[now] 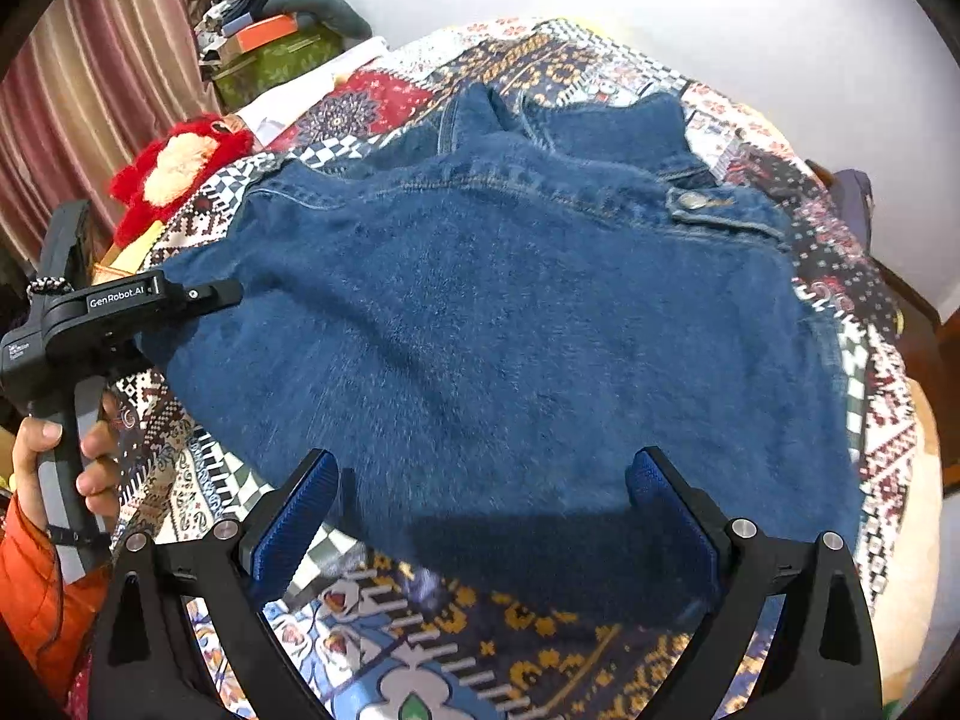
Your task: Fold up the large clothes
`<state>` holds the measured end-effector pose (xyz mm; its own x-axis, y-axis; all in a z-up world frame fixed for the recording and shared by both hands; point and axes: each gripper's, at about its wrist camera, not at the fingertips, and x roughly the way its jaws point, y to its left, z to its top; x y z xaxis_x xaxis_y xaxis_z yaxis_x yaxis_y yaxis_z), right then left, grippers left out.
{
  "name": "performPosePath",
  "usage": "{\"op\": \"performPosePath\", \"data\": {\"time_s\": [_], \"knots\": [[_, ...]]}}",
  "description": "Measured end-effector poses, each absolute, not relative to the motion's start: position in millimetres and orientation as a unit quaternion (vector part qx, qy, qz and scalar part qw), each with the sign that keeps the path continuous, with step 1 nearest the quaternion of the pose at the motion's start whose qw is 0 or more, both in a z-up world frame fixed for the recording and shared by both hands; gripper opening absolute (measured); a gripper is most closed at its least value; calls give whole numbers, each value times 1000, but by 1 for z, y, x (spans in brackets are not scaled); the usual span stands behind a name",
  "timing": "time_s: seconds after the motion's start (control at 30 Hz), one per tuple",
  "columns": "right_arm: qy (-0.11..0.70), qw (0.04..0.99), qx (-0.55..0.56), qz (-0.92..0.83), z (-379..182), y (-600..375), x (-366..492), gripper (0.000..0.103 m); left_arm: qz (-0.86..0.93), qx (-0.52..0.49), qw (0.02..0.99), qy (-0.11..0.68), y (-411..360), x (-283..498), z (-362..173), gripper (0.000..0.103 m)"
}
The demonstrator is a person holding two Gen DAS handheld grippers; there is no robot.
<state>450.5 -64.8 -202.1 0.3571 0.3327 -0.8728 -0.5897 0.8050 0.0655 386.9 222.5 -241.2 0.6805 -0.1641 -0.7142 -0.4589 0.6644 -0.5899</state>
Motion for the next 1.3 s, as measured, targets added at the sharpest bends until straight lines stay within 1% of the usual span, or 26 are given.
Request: {"op": "performPosePath", "data": {"time_s": [0.07, 0.1, 0.37, 0.5, 0.67, 0.8, 0.9, 1.03, 1.13, 1.3], "knots": [[483, 818, -134, 281, -191, -69, 446, 98, 81, -397, 834, 374, 227, 388, -224, 23], [479, 821, -136, 280, -185, -70, 443, 98, 76, -392, 841, 365, 228, 386, -213, 22], [454, 831, -132, 294, -155, -53, 429, 98, 110, -248, 920, 284, 220, 342, -114, 22], [459, 819, -128, 321, -159, -20, 426, 98, 136, -177, 938, 264, 211, 323, -86, 22], [485, 786, -141, 357, -190, 31, 424, 98, 157, -113, 943, 272, 200, 325, -92, 22], [517, 754, -167, 369, -230, 60, 423, 98, 155, -102, 940, 286, 196, 327, -105, 22], [519, 752, -168, 369, -244, 65, 425, 101, 158, -81, 938, 298, 186, 331, -118, 22], [523, 737, -180, 388, -237, 58, 426, 101, 150, -46, 944, 290, 161, 345, -115, 21], [527, 739, -157, 389, -222, 32, 428, 101, 137, -24, 950, 278, 139, 356, -107, 21], [510, 781, -109, 342, -186, -57, 436, 101, 95, 17, 959, 267, 87, 373, -95, 21]]}}
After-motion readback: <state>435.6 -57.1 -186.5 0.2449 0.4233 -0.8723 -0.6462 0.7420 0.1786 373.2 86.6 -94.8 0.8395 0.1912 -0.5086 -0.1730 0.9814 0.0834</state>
